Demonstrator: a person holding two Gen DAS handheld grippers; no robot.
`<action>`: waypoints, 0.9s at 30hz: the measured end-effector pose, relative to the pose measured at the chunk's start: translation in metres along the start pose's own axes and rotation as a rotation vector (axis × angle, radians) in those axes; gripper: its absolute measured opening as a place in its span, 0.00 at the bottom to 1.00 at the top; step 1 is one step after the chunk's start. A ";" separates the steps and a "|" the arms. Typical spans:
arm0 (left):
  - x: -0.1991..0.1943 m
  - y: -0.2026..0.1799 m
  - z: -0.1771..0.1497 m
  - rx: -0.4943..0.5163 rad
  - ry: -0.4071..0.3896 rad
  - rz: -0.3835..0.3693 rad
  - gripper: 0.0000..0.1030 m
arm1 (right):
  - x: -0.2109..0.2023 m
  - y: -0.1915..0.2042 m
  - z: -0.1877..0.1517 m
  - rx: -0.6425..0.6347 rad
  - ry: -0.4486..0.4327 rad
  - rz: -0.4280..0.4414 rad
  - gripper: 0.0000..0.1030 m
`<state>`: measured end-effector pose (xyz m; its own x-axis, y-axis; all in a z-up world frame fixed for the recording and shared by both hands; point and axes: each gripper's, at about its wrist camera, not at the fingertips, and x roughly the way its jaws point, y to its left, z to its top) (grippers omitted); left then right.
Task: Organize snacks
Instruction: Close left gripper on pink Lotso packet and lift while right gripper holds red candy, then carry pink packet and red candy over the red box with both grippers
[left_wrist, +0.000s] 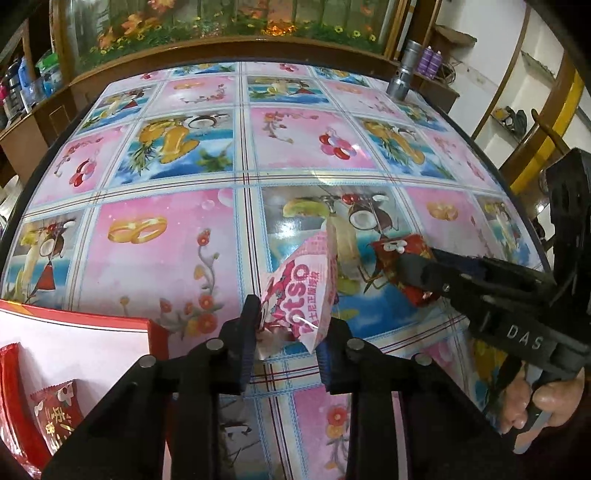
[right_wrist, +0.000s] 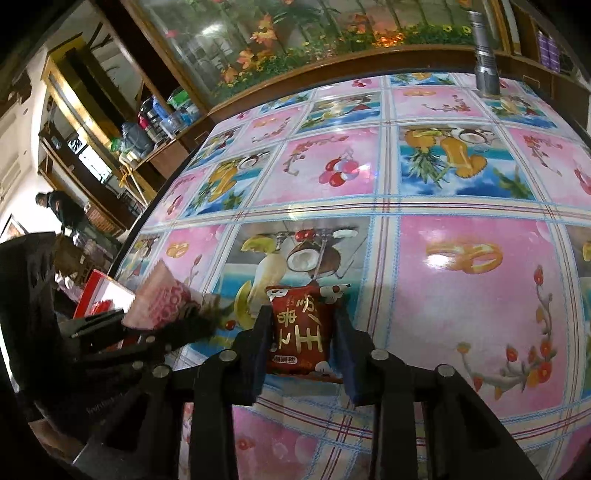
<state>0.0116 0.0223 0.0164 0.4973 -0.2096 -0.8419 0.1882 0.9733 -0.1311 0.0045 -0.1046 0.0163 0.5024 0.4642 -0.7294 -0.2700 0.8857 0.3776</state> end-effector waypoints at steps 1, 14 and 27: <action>-0.001 0.000 0.000 0.001 -0.004 -0.001 0.23 | 0.000 0.001 0.000 -0.004 -0.001 0.000 0.30; -0.016 -0.004 -0.013 -0.008 -0.033 -0.032 0.20 | -0.006 0.005 -0.001 -0.021 0.000 0.055 0.23; -0.039 -0.010 -0.033 -0.024 -0.061 -0.063 0.20 | -0.009 0.000 0.000 0.055 0.015 0.202 0.23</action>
<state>-0.0371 0.0242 0.0332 0.5361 -0.2753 -0.7980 0.2010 0.9598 -0.1961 0.0002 -0.1088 0.0224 0.4302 0.6328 -0.6438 -0.3185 0.7737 0.5477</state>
